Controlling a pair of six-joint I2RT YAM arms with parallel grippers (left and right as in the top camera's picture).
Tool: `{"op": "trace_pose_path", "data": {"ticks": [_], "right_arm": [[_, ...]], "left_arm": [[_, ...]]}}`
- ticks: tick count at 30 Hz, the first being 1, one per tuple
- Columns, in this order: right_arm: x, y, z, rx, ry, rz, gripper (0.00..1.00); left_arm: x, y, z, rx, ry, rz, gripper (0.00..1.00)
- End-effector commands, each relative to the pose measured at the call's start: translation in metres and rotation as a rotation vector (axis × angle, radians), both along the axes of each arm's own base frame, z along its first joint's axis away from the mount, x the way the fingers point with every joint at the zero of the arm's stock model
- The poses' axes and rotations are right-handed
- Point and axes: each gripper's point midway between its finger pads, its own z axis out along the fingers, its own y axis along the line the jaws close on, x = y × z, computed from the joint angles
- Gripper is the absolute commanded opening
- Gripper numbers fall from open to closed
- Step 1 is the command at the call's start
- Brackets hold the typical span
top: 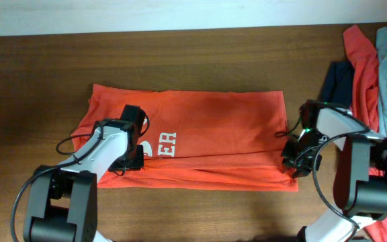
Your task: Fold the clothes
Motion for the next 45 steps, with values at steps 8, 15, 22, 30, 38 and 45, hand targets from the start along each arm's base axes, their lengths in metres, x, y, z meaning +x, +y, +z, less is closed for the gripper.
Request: {"op": "trace_pose_path", "data": {"ticks": [8, 15, 22, 30, 38, 45], "right_arm": [[0.0, -0.035, -0.004, -0.111, 0.014, 0.061, 0.33], [0.025, -0.04, 0.032, -0.132, -0.091, 0.073, 0.33], [0.052, -0.046, 0.096, -0.163, -0.252, 0.105, 0.36], [0.059, -0.046, 0.148, -0.184, -0.41, 0.178, 0.42], [0.058, -0.041, 0.151, -0.16, -0.426, 0.181, 0.42], [0.058, -0.041, 0.151, -0.16, -0.426, 0.181, 0.42]], "left_arm": [[0.006, -0.005, 0.022, -0.032, -0.024, 0.011, 0.55], [0.018, -0.007, 0.077, -0.07, -0.201, 0.008, 0.92], [0.046, -0.005, 0.136, -0.08, -0.48, -0.041, 0.99], [0.107, 0.012, 0.163, -0.221, -0.6, -0.119, 0.99], [0.2, 0.041, 0.155, -0.389, -0.612, -0.156, 0.96], [0.258, 0.05, 0.104, -0.415, -0.554, -0.16, 0.95]]}}
